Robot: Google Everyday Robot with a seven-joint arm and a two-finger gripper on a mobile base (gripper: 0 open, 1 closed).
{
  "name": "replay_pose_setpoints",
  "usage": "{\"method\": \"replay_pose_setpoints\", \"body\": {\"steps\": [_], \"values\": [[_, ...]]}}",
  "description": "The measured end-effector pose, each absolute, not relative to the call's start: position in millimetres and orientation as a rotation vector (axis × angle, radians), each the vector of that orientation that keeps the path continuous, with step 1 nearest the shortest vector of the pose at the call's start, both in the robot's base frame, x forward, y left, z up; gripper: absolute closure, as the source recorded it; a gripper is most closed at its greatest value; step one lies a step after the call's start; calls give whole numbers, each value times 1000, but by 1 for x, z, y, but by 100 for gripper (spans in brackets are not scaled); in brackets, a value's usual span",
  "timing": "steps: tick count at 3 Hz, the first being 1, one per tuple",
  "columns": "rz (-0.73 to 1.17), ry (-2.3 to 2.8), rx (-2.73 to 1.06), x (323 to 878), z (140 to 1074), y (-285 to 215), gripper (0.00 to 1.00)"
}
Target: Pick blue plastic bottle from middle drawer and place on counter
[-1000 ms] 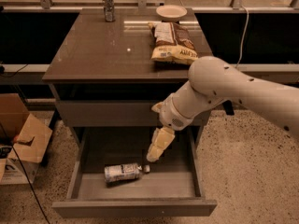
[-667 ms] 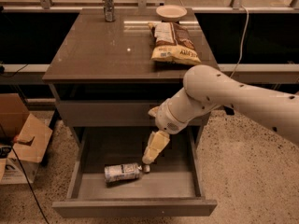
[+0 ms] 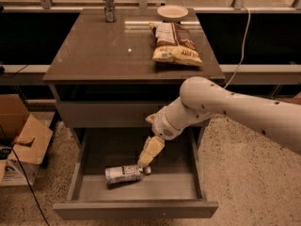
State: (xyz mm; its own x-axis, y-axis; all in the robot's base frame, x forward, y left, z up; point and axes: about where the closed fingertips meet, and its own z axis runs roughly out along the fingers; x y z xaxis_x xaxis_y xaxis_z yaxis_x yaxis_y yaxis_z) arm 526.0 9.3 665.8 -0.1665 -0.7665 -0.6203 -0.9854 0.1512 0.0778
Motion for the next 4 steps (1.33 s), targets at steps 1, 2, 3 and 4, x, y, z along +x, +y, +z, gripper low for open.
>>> {"method": "replay_pose_setpoints", "body": {"steps": [1,2,3,4], "values": [[687,1990,-1661,531,647,23,0],[711,1955,-1666,541,618,41,0],[722,1914,-1676,549,588,53,0],[749,1872,-1637,558,555,58,0]]}}
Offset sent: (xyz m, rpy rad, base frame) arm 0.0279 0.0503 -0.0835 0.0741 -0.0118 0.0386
